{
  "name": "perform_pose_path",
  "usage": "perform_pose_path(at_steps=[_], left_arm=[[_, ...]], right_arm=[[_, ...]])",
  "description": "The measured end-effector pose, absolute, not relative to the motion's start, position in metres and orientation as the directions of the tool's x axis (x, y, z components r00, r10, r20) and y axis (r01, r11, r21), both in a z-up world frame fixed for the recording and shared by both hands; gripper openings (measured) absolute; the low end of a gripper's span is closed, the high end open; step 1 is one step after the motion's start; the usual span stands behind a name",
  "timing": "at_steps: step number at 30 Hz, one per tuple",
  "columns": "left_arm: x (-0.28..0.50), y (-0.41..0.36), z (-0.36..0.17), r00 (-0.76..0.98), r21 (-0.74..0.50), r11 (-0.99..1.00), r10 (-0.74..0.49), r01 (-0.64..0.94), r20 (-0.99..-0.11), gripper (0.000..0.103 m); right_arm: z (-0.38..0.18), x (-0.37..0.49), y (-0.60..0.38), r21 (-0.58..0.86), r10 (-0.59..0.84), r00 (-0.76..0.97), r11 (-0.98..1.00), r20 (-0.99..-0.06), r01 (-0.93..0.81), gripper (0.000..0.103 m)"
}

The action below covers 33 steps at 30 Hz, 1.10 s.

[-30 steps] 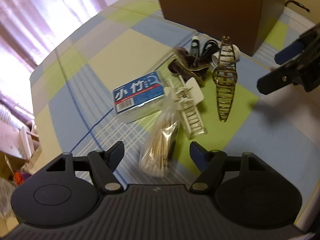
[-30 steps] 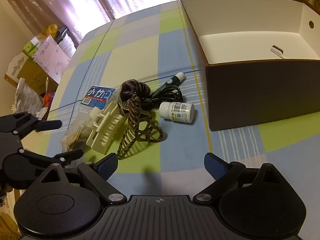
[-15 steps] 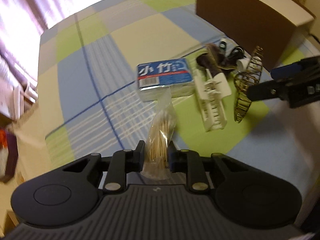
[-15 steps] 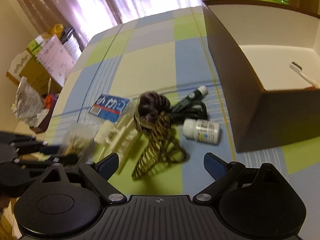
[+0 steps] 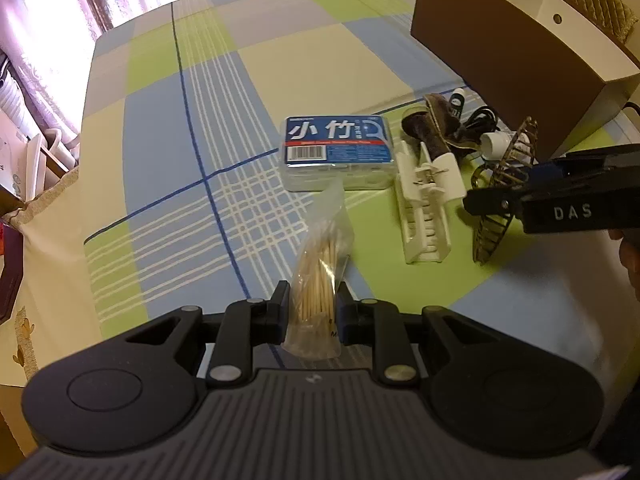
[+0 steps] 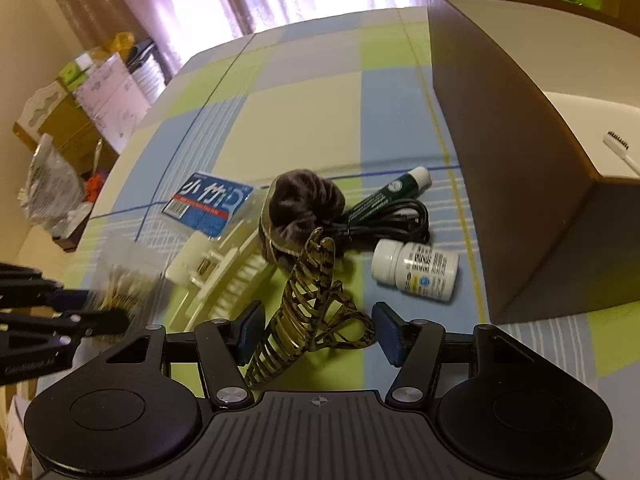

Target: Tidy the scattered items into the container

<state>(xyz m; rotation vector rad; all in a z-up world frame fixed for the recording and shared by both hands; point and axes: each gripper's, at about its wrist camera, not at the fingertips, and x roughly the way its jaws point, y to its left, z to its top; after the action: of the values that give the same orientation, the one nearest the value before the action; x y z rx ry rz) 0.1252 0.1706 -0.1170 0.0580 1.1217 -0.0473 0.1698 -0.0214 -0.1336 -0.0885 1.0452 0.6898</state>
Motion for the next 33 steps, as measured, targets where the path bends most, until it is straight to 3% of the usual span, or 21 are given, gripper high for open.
perform_pose_path(at_steps=[19,33], left_arm=[[0.116,0.119,-0.091,0.451,-0.008,0.999,-0.027,0.045,-0.892,0.018],[0.114,0.05,-0.064,0.489,-0.027,1.0,-0.031,0.015,-0.872,0.018]], right_arm=[[-0.102,0.149,-0.073,0.29,0.557,0.198,0.664,-0.806,-0.689,0.06],[-0.074,0.171,-0.145,0.362,0.619,0.167,0.634,-0.768,-0.683,0.06]])
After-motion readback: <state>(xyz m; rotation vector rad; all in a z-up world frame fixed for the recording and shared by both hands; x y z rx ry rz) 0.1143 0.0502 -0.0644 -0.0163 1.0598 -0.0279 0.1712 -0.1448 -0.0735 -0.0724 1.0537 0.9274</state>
